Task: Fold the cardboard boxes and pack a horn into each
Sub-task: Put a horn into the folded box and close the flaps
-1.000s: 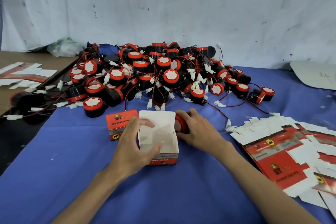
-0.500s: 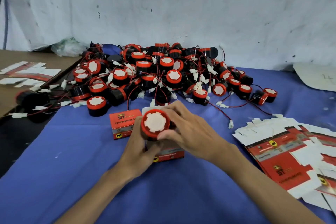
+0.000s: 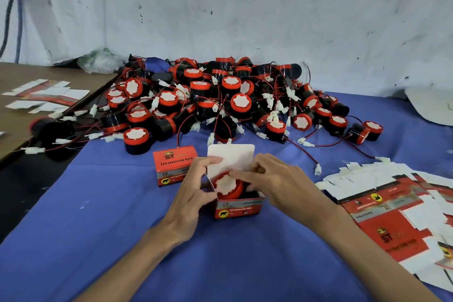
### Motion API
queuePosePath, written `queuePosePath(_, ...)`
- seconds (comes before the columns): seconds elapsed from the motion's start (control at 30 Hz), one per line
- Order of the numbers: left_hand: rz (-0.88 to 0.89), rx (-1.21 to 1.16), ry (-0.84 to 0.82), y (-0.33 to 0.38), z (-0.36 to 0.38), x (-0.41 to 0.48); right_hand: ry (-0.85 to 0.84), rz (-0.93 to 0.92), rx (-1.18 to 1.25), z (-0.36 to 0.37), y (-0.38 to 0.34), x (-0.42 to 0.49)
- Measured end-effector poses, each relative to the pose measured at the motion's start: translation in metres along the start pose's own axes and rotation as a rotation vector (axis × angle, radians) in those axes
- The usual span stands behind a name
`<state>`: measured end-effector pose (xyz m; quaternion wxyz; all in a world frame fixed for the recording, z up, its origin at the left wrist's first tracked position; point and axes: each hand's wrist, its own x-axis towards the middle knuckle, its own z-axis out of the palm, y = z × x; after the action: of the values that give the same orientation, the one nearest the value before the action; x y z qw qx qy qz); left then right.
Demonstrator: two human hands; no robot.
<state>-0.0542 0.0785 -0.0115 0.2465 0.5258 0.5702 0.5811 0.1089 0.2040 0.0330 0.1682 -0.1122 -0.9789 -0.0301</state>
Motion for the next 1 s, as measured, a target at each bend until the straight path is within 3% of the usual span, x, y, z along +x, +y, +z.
queuePosePath(0.13, 0.022, 0.187, 0.106, 0.002, 0.010, 0.000, -0.092, -0.029, -0.122, 0.002, -0.005, 0.000)
queuePosePath(0.23, -0.010, 0.154, 0.176, 0.002, 0.018, 0.001, -0.178, -0.010, -0.051, -0.002, -0.004, -0.001)
queuePosePath(0.3, -0.050, 0.101, 0.172, 0.003, 0.020, 0.003, -0.182, 0.068, 0.041, -0.020, -0.001, -0.001)
queuePosePath(0.43, -0.114, 0.076, 0.110, 0.001, 0.018, 0.006, -0.253, 0.266, -0.046, -0.063, 0.009, -0.005)
queuePosePath(0.63, -0.160, 0.060, 0.063, 0.003, 0.022, 0.007, -0.037, 0.308, 0.291, -0.052, -0.025, 0.014)
queuePosePath(0.77, -0.113, 0.077, 0.067, 0.004, 0.023, 0.005, -0.033, 0.229, 0.311, -0.036, -0.028, 0.028)
queuePosePath(0.87, -0.035, 0.123, 0.074, 0.003, 0.023, 0.004, -0.130, 0.067, 0.087, -0.019, -0.038, 0.038)
queuePosePath(1.0, -0.011, 0.099, 0.058, 0.003, 0.022, 0.003, -0.227, 0.057, 0.068, -0.010, -0.044, 0.041)
